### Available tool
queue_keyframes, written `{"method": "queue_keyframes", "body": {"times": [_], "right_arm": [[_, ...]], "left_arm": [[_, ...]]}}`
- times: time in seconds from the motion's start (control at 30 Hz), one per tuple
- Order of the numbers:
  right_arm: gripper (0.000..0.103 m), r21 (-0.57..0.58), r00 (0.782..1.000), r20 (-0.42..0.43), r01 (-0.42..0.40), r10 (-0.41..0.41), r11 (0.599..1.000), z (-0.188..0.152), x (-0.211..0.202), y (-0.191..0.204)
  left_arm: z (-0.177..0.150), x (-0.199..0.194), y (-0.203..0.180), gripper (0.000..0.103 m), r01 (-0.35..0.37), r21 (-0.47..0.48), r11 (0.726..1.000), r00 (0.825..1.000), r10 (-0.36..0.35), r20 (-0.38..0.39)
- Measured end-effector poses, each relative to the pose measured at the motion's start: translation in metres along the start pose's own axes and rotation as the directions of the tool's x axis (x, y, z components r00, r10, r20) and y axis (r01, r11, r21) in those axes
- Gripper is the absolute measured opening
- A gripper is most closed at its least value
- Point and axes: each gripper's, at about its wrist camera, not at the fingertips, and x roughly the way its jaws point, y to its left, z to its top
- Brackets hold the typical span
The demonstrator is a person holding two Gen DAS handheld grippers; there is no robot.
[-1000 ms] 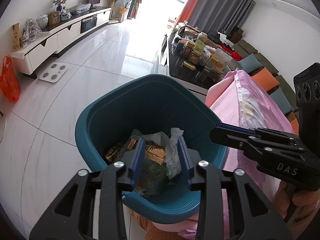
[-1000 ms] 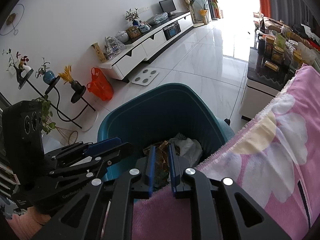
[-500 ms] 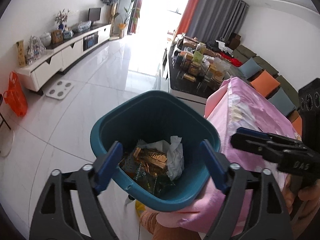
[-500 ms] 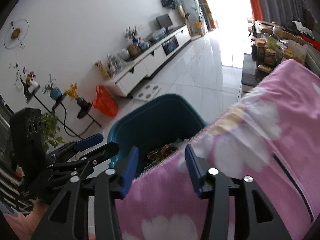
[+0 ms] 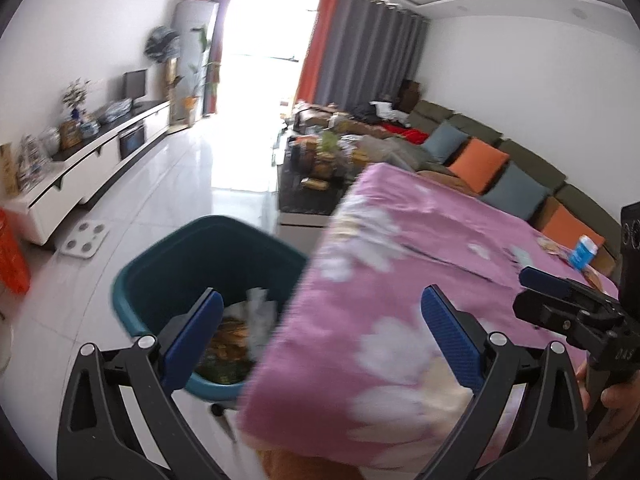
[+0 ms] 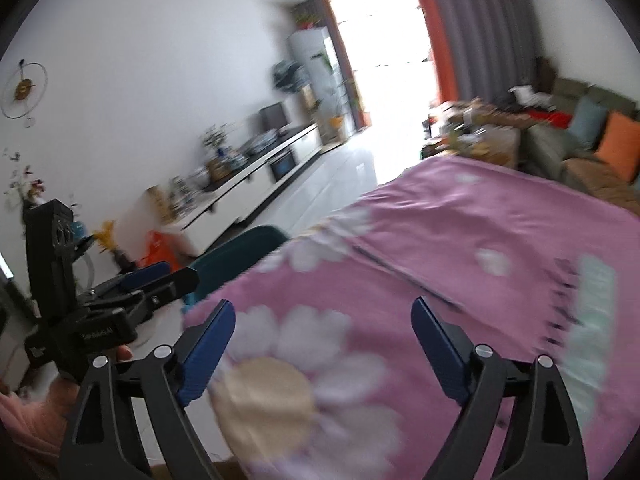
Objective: Collect trash
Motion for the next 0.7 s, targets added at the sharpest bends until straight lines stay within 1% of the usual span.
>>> {"method": "queue_keyframes", "body": {"times": [0.07, 0.1, 0.13, 0.2, 0.3, 0.37, 0.4, 0.43, 0.47, 0.57, 0.7], "right_arm": [[0.092, 0.005, 0.996, 0.049, 0.076, -0.076, 0.997, -0.008, -0.024, -0.012], [0.094, 0.010, 0.994, 0.063, 0.093, -0.093, 0.996, -0.010, -0.029, -0.013], [0.096, 0.021, 0.988, 0.086, 0.124, -0.125, 0.992, -0.015, -0.040, -0.018], [0.096, 0.037, 0.974, 0.124, 0.184, -0.187, 0.982, -0.018, -0.053, -0.024], [0.096, 0.060, 0.944, 0.180, 0.270, -0.276, 0.961, -0.029, -0.075, -0.034], [0.096, 0.081, 0.916, 0.223, 0.325, -0.335, 0.942, -0.036, -0.091, -0.039], [0.096, 0.085, 0.905, 0.240, 0.341, -0.351, 0.936, -0.039, -0.097, -0.040], [0.096, 0.093, 0.884, 0.263, 0.374, -0.385, 0.923, -0.044, -0.106, -0.041], [0.096, 0.100, 0.871, 0.276, 0.395, -0.407, 0.913, -0.046, -0.111, -0.042], [0.096, 0.125, 0.831, 0.304, 0.449, -0.465, 0.885, -0.056, -0.125, -0.046], [0.096, 0.168, 0.788, 0.331, 0.492, -0.519, 0.854, -0.065, -0.140, -0.051]], "left_arm": [[-0.001, -0.001, -0.016, 0.097, 0.026, 0.015, 1.000, 1.000, -0.027, 0.016], [-0.001, -0.001, -0.026, 0.097, 0.043, 0.024, 0.999, 0.999, -0.043, 0.025], [0.000, -0.001, -0.033, 0.097, 0.052, 0.031, 0.998, 0.998, -0.053, 0.030], [0.000, 0.001, -0.048, 0.097, 0.066, 0.042, 0.997, 0.997, -0.068, 0.042], [0.000, 0.000, -0.073, 0.097, 0.106, 0.070, 0.992, 0.991, -0.111, 0.070], [0.000, -0.001, -0.085, 0.097, 0.120, 0.091, 0.989, 0.988, -0.128, 0.090], [-0.001, -0.003, -0.091, 0.097, 0.129, 0.104, 0.986, 0.985, -0.140, 0.099], [-0.002, -0.005, -0.099, 0.097, 0.138, 0.124, 0.983, 0.982, -0.153, 0.113], [-0.002, -0.006, -0.106, 0.097, 0.134, 0.145, 0.980, 0.980, -0.152, 0.125], [-0.003, -0.009, -0.123, 0.097, 0.138, 0.186, 0.973, 0.974, -0.167, 0.151], [-0.004, -0.016, -0.141, 0.097, 0.144, 0.223, 0.964, 0.966, -0.186, 0.181]]}}
